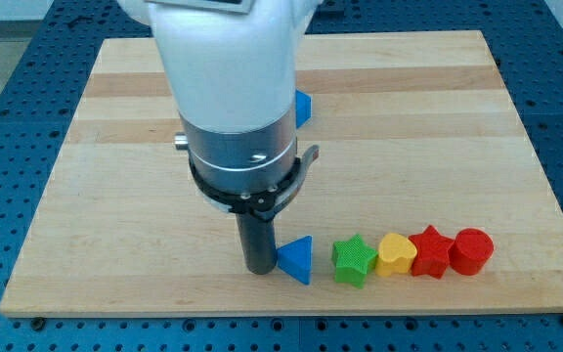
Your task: Point your arm towards blue cube
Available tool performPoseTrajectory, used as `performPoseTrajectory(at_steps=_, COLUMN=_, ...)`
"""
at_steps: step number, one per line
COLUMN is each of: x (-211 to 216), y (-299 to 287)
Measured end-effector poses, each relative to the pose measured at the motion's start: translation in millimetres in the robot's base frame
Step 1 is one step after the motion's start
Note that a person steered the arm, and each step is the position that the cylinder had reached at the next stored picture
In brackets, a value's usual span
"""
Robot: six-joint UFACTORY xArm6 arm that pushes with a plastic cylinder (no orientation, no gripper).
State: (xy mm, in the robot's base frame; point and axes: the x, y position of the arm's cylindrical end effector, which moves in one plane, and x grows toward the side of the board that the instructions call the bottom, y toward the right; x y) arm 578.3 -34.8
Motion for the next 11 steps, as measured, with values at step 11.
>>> performPoseTrajectory(at_steps=11, x=-221, y=67)
